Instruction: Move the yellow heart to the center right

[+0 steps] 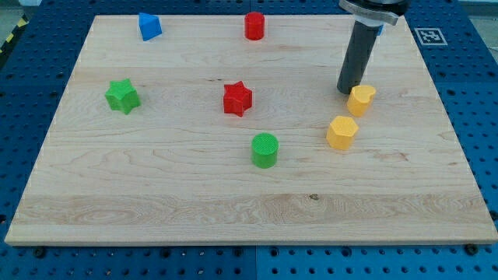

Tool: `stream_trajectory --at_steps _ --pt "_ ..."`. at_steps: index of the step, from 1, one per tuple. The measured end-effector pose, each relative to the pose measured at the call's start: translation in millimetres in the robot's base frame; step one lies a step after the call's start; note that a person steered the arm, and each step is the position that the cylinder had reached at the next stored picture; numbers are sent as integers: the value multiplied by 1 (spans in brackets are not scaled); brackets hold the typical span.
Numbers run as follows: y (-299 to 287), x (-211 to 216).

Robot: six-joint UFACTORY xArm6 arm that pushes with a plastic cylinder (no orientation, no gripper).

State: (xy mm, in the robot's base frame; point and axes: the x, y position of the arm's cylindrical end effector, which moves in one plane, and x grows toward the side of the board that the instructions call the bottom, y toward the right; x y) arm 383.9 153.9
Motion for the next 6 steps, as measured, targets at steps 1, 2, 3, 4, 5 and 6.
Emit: stream_trajectory --at_steps 1,2,3,4,5,6 --pt "-39 8" --pt "-68 33" --pt "-64 52" --pt "-62 54" --pt "-50 52" --pt "-10 42"
